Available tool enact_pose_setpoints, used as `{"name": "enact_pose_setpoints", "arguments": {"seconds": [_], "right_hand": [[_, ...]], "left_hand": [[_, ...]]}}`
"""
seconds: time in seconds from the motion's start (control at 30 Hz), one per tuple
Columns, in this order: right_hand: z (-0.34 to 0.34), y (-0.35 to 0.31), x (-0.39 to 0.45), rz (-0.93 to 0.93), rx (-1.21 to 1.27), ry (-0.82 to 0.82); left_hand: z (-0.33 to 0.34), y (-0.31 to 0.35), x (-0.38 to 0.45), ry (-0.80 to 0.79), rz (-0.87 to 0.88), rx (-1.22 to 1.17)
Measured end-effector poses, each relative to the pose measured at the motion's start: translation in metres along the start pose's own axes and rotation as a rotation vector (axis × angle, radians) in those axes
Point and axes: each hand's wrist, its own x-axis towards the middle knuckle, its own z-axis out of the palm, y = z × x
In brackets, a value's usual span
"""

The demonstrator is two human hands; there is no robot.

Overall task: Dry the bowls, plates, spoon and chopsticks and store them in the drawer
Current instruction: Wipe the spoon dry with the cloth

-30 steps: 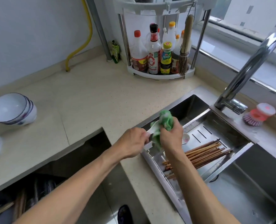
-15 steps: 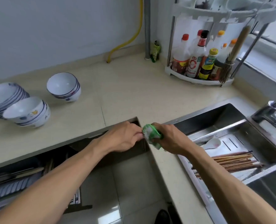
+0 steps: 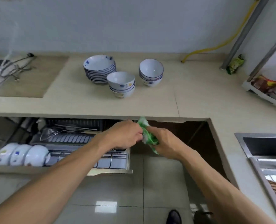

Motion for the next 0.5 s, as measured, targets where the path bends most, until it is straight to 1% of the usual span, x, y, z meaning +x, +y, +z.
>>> {"name": "enact_pose_setpoints", "arguments": {"seconds": [0.03, 0.1, 0.17, 0.27, 0.33, 0.4, 0.47, 0.5], "right_hand": [[0.006, -0.019, 0.015, -0.065, 0.003, 0.015], [0.019, -0.048, 0.044, -0.099, 0.039, 0.079], [0.030, -0.069, 0.067, -0.052, 0.112, 0.115], [0.062, -0.106, 0.112, 0.031, 0.300, 0.152], [0.092, -0.130, 0.142, 0.123, 0.397, 0.222], [0.126, -0.152, 0.171, 0.290, 0.501, 0.311], [0.161, -0.179, 0.205, 0.446, 0.625, 0.293], [0.177, -0.189, 0.221, 0.495, 0.680, 0.240]], "left_hand": [[-0.004, -0.019, -0.015, 0.044, -0.012, -0.008], [-0.008, -0.057, -0.039, 0.142, -0.052, -0.050], [-0.008, -0.090, -0.054, 0.222, -0.114, -0.126], [-0.004, -0.142, -0.073, 0.320, -0.248, -0.241], [0.002, -0.168, -0.084, 0.380, -0.349, -0.305], [0.010, -0.194, -0.093, 0.445, -0.441, -0.367], [0.017, -0.227, -0.101, 0.488, -0.542, -0.400], [0.020, -0.242, -0.106, 0.483, -0.591, -0.402]]}}
